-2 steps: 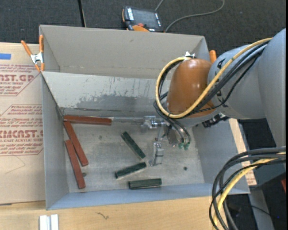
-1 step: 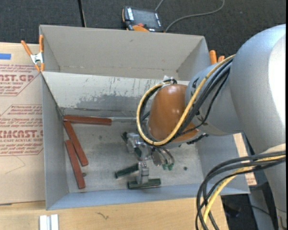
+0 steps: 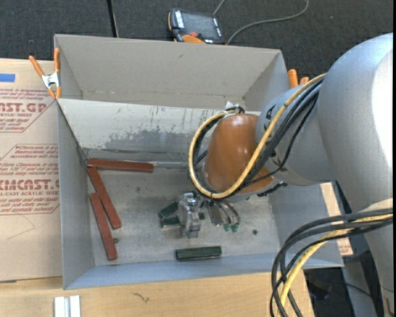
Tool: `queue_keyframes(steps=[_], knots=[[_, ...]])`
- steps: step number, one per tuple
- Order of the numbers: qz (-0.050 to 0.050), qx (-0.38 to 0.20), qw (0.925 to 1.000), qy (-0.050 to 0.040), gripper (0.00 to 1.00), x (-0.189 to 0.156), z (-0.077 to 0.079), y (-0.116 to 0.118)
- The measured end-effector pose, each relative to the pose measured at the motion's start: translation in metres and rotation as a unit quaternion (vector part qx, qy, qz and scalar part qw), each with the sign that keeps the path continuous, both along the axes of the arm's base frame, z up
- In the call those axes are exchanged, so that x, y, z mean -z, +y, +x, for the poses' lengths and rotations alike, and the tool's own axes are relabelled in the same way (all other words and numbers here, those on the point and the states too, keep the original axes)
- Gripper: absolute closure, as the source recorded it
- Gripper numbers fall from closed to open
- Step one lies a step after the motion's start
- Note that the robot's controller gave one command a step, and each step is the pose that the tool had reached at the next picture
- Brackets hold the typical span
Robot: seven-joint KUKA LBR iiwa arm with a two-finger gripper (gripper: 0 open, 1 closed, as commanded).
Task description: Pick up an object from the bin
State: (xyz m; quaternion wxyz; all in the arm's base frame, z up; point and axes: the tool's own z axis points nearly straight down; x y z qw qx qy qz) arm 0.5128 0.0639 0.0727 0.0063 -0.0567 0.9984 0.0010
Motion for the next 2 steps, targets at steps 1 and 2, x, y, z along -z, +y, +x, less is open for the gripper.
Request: queue_keyframes(steps=[1,2], knots=[[-0.001,0.0,1.0,0.0022,0.0,0.0019,-0.0015,-0.0005],[-0.001,0.0,1.0,0.0052,1.0,0.0025,-0.0028,-0.0006]])
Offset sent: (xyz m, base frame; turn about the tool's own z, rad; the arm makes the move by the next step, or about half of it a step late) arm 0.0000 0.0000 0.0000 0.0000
